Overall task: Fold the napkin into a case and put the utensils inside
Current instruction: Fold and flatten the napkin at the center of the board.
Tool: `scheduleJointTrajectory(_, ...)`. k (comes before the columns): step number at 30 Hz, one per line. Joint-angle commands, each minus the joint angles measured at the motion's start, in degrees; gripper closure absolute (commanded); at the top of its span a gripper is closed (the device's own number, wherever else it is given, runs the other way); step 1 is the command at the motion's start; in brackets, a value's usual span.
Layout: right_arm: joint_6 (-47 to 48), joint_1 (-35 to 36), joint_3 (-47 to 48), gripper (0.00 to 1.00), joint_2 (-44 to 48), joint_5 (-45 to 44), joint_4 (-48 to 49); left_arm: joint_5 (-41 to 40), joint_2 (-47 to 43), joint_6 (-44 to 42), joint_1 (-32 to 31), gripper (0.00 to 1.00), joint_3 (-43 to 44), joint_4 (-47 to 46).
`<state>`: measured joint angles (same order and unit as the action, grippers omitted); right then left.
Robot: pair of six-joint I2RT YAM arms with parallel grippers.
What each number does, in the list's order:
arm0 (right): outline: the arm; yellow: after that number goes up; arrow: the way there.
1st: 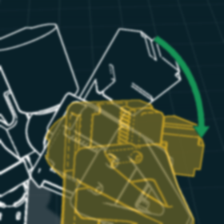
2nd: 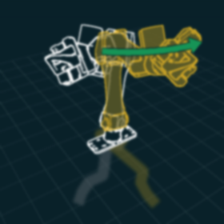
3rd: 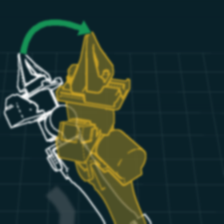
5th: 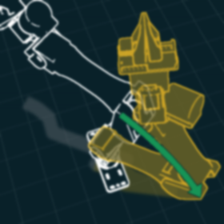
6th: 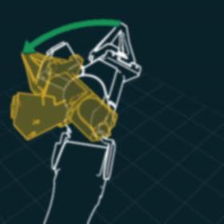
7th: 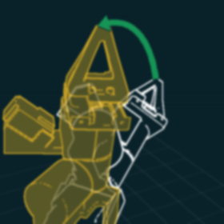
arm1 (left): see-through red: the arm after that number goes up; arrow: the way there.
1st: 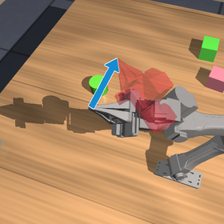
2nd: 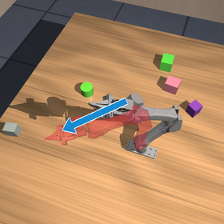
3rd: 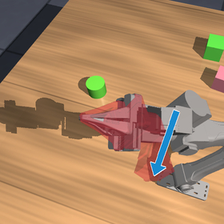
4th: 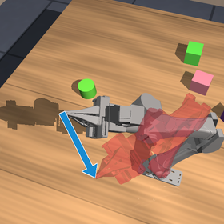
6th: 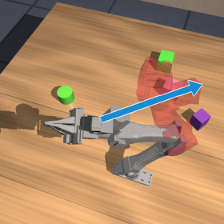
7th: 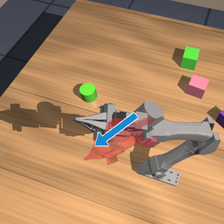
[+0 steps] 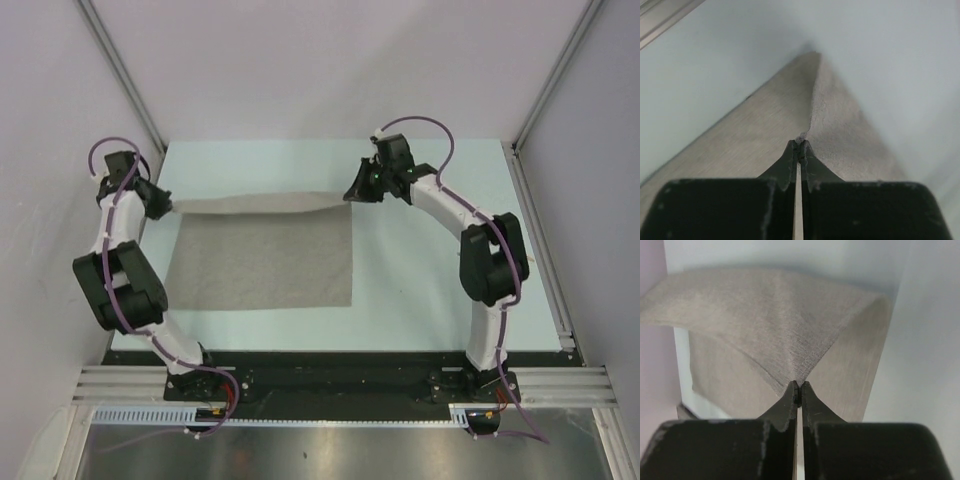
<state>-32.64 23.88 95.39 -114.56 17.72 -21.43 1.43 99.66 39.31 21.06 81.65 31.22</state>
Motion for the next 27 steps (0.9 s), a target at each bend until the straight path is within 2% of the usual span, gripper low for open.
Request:
scheduleJointTrajectory(1,-0.1,4.5,-10.1,1.00,10.8,5.0,-1.1,-8.5,-11.6,-3.1,1.4,1.00,-9.9,7.9)
scheduleJointTrajectory(6,1.4,9.4,-21.4,1.00,17.4,6.0,-1.2,-14.9,-19.0,-3.8,2.1,1.00,-20.0,10.6)
scheduleJointTrajectory(12,1.8,10.4,-31.7,1.00,19.9,7.2,1.5,-17.9,-21.8,-5.8,5.7,1.00,-26.4,11.1)
scheduleJointTrajectory(27,1.0,10.9,-40.6,1.00,21.2,9.7,5.6,-20.3,-20.9,-6.4,6.1,1.00,-32.3,10.2)
